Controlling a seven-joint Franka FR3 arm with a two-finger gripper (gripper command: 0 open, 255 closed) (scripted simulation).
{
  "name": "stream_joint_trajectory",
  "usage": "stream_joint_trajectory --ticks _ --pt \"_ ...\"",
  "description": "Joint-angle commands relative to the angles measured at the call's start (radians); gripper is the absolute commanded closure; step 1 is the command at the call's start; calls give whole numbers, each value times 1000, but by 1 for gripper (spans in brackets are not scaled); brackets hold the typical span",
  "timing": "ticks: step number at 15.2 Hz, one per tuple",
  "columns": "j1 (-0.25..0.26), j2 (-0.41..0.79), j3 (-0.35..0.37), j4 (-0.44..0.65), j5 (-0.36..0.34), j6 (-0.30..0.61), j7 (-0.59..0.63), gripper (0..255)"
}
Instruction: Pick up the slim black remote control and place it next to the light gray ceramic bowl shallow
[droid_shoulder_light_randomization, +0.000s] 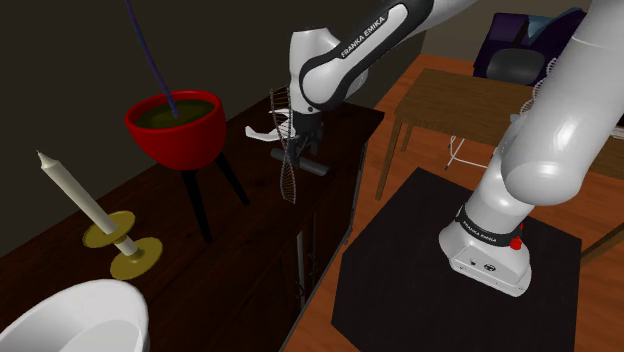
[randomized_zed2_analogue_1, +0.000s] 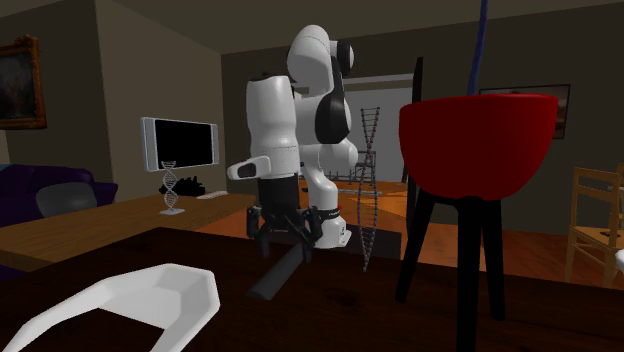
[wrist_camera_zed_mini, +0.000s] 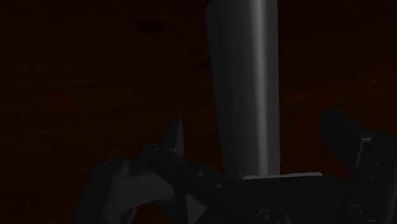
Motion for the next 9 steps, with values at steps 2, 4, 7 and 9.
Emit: stream_joint_trajectory --ticks 2,4,7,9 --pt "1 4 1 -1 0 6 2 0" --pt "1 4 1 -1 0 6 2 0" --pt "1 4 1 -1 0 6 2 0" --pt "1 4 1 -1 0 6 2 255"
